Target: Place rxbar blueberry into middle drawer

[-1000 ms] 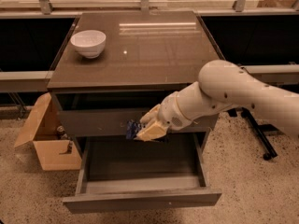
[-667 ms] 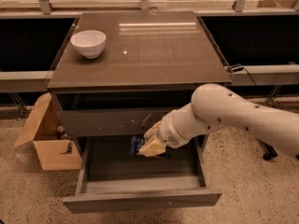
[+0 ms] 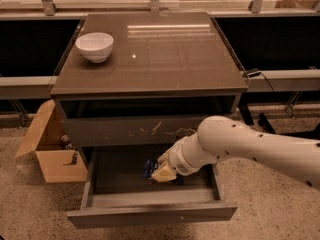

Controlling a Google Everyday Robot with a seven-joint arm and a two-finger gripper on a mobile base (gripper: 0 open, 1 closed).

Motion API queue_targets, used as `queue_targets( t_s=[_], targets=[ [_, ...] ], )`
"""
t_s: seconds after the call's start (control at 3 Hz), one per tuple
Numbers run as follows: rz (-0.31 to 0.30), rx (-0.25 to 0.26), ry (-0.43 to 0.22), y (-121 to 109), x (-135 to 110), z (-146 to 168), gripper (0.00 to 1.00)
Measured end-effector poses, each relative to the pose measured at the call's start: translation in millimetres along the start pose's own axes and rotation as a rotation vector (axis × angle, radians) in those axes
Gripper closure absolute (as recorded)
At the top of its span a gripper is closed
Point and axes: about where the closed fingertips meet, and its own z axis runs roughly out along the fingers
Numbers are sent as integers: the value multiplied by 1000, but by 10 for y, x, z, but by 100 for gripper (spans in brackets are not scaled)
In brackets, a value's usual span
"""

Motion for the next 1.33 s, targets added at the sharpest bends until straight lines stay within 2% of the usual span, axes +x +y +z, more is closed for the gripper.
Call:
queue_targets(
  t_s=[0.33,0.67,1.0,1.33],
  targets=[
    [2,3,2,-2,16,11,100],
    [40,57,44,-41,305,204,100],
    [64,108,70,-100,704,518,100],
    [95,162,79,-211,1050,768,100]
  ],
)
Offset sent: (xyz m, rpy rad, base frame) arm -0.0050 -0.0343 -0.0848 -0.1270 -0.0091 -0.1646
